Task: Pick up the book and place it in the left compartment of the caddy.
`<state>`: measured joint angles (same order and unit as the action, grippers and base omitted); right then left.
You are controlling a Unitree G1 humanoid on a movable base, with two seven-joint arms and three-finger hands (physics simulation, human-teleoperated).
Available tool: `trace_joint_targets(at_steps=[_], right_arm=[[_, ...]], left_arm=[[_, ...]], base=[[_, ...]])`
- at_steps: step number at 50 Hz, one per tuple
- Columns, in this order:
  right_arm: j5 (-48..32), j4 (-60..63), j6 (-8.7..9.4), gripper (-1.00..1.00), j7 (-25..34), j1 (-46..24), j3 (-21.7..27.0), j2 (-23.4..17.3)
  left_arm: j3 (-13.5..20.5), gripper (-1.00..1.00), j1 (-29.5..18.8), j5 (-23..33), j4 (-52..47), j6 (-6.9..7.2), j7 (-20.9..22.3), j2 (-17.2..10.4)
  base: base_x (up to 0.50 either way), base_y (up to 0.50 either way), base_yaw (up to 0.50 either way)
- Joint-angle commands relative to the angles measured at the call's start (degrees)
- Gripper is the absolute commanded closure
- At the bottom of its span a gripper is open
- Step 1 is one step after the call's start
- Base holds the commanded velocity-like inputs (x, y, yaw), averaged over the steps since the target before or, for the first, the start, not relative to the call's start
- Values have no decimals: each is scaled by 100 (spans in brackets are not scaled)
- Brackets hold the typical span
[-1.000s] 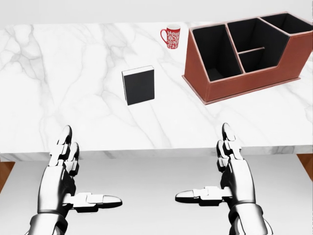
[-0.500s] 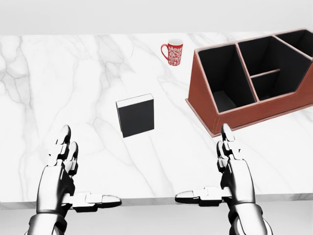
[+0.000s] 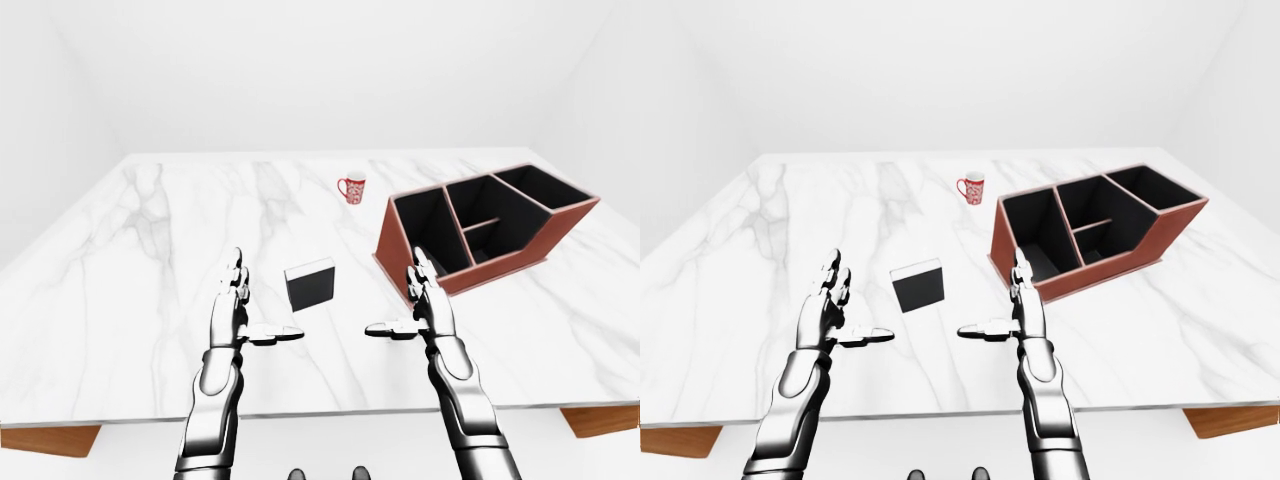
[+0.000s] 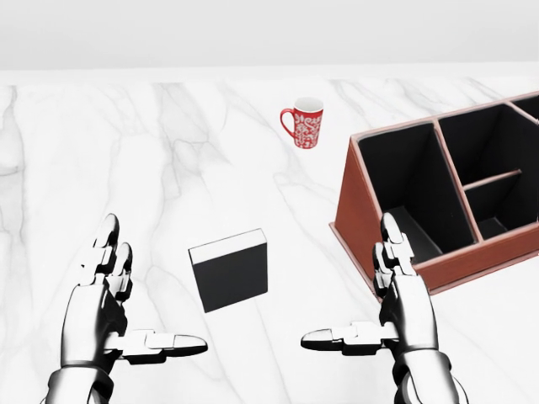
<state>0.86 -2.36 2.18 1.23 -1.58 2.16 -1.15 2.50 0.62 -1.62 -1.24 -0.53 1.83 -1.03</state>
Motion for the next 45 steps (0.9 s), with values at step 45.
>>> trace_joint_targets(at_steps=[45], right_arm=[[-2733,2308,282,-100,1455,-1091,-977,-163]], left_arm=[[101,-100,557,-359,-1011,-193,483,-7]], base=[[13,0,0]])
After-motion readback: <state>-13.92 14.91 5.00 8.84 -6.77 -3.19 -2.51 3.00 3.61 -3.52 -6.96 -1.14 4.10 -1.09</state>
